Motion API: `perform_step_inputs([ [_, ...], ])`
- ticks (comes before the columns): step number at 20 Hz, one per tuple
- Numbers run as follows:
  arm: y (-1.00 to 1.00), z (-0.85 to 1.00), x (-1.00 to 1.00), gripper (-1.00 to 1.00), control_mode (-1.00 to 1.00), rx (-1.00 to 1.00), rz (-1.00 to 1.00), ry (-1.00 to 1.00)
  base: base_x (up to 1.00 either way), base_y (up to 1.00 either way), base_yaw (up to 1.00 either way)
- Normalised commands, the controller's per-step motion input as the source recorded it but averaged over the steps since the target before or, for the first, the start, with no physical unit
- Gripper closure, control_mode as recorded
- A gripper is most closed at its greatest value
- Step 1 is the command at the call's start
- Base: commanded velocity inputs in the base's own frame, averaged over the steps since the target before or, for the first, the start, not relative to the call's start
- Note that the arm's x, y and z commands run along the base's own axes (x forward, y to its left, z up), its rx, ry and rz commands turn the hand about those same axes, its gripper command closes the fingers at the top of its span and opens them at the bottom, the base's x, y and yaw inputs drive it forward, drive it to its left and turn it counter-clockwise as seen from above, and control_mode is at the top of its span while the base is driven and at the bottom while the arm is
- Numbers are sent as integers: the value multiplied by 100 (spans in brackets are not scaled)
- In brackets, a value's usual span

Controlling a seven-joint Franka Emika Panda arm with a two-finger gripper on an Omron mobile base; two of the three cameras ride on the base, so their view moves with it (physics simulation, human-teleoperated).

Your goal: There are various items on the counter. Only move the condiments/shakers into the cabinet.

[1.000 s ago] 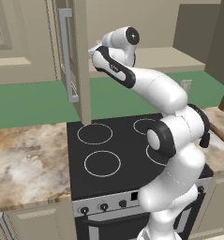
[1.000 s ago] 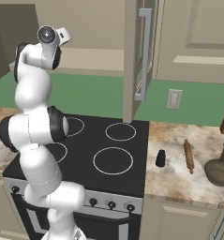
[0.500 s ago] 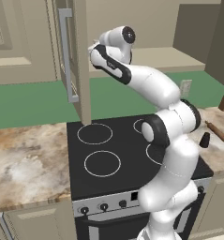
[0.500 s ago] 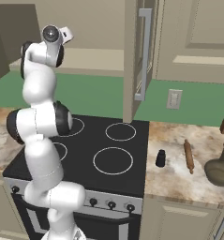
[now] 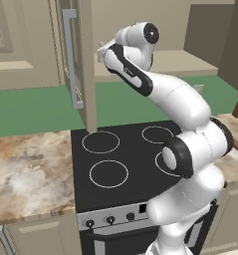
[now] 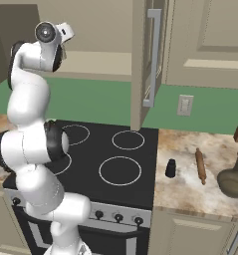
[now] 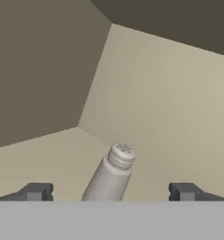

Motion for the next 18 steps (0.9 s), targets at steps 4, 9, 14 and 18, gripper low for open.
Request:
perform_step_inputs([
  [4,-42,-8,-100,-100,-100,0,-8,0,0,0,0],
  [9,-42,-17,-100,-100,-100,3,-13,-1,0,0,0],
  [14,-28,20,-100,-100,-100,1,-20,4,0,0,0],
  [18,-28,-3,-99,-100,-100,0,-27,23,0,0,0],
])
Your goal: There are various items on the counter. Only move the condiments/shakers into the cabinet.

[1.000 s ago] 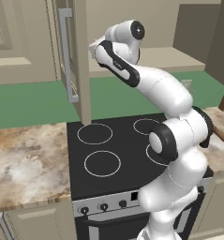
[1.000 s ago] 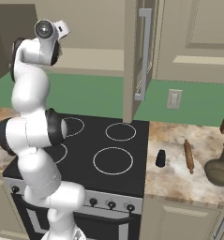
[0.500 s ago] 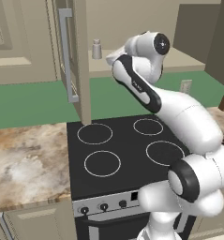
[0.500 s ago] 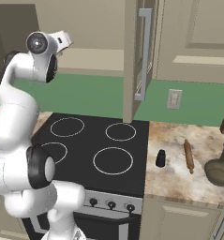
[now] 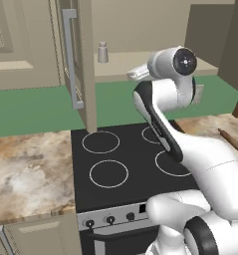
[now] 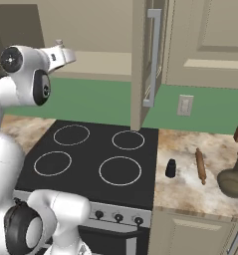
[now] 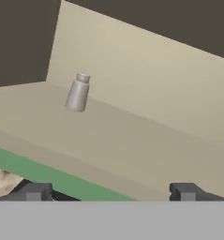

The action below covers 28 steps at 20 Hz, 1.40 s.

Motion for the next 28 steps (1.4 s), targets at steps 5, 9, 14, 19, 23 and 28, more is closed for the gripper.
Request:
perform_step_inputs([
  [5,-45,-24,-80,-100,-100,7,-33,32,0,0,0],
  [9,-48,-46,-51,-100,-100,20,-17,23,0,0,0],
  [14,-34,-53,-22,-100,-100,25,-4,26,0,0,0],
  [19,-3,-86,-15,-100,-100,25,0,9,0,0,0],
  [23,18,-61,0,-100,-100,5,4,0,0,0,0],
  [28,7,-11,-7,-100,100,0,1,0,-36,-3,0],
])
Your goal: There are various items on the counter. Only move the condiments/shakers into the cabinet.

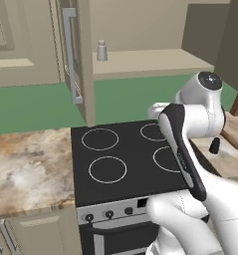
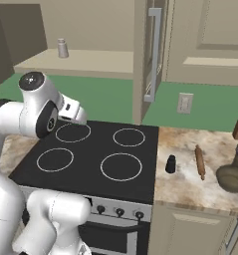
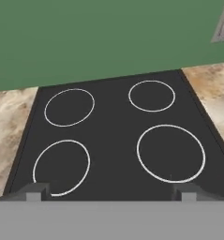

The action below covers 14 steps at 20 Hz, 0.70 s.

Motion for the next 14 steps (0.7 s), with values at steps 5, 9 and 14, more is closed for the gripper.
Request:
perform_step_inputs([
  [5,0,0,0,-100,100,0,0,0,-100,-69,-2],
  [9,0,0,0,-100,100,0,0,0,-52,-100,0],
  [14,0,0,0,-100,100,0,0,0,8,-100,11],
])
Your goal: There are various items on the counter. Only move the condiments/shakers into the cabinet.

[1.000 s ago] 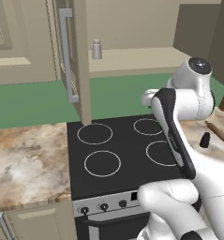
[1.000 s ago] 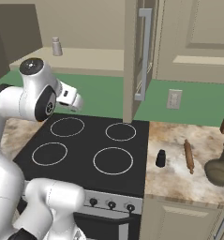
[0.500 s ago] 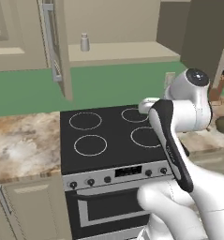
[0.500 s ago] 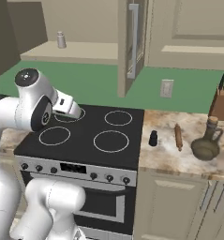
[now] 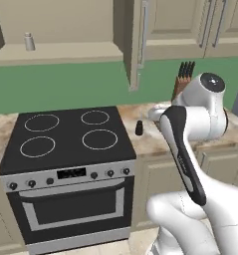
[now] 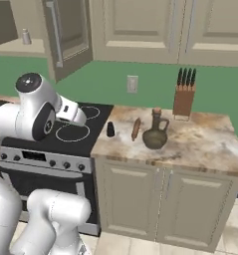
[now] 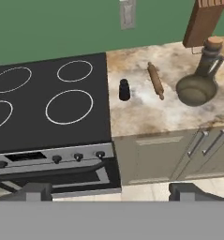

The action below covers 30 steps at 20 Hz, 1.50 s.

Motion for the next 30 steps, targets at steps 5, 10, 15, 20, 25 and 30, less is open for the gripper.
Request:
perform_step_inputs([
  [5,0,0,0,-100,100,0,0,0,65,-90,21],
  [10,0,0,0,-100,100,0,0,0,90,-28,19],
  [15,0,0,0,-100,100,0,0,0,83,9,3],
  [20,0,-10,0,-100,-100,1,3,1,40,2,5],
  [25,0,-63,22,-100,-100,15,31,1,0,0,0],
  [30,2,-54,59,-100,-100,6,25,0,0,0,0],
])
